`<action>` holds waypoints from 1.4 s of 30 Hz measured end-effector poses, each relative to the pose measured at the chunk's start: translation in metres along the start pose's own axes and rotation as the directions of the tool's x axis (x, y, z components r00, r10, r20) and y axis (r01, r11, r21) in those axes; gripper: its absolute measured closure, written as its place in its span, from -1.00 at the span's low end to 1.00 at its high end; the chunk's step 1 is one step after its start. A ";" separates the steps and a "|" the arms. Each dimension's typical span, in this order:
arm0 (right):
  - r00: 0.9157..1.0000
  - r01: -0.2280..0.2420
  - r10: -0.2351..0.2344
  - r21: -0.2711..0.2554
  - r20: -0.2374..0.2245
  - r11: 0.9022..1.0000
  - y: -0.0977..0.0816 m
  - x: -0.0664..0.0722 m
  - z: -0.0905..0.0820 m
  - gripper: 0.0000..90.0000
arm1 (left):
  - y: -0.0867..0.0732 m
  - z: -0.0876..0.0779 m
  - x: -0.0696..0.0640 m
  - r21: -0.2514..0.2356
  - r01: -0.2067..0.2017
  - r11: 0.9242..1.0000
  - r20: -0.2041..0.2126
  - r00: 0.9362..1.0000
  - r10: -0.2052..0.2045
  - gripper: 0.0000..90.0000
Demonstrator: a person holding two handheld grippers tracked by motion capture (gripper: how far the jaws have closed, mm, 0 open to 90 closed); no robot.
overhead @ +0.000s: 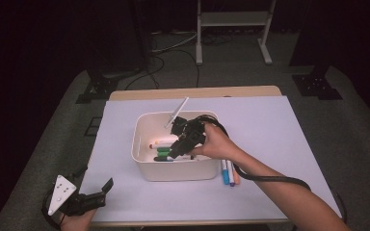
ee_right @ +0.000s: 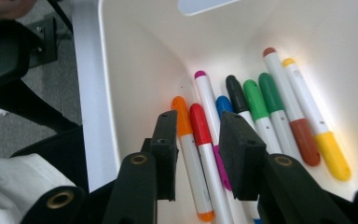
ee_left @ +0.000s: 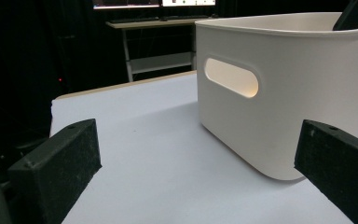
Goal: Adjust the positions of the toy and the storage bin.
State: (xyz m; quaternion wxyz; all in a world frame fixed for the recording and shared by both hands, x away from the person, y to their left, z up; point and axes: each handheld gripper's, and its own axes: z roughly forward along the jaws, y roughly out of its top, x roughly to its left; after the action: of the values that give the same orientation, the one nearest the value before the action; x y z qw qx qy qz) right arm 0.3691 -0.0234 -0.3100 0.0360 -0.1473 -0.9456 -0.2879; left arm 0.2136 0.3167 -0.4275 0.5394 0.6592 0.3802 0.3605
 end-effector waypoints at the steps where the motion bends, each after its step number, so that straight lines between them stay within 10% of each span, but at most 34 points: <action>1: 1.000 -0.002 0.002 -0.014 0.004 1.000 -0.002 0.000 -0.005 0.47 | 0.000 0.000 0.000 0.000 0.000 1.000 0.000 1.000 0.000 -1.00; 26: 0.982 -0.118 0.147 -0.222 0.121 0.968 -0.093 0.000 -0.108 0.27 | 0.000 0.001 -0.003 0.004 -0.005 1.000 0.000 1.000 0.005 -1.00; 42: 0.933 -0.295 0.329 -0.212 0.149 0.932 -0.185 -0.024 -0.078 0.18 | 0.000 0.001 -0.004 0.006 -0.010 1.000 -0.003 1.000 0.010 -1.00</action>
State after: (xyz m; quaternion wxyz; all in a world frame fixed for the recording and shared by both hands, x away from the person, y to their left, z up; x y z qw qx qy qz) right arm 0.3351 -0.2192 -0.3479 -0.0190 -0.3244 -0.8782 -0.3510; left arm 0.2128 0.3122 -0.4275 0.5351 0.6622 0.3788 0.3630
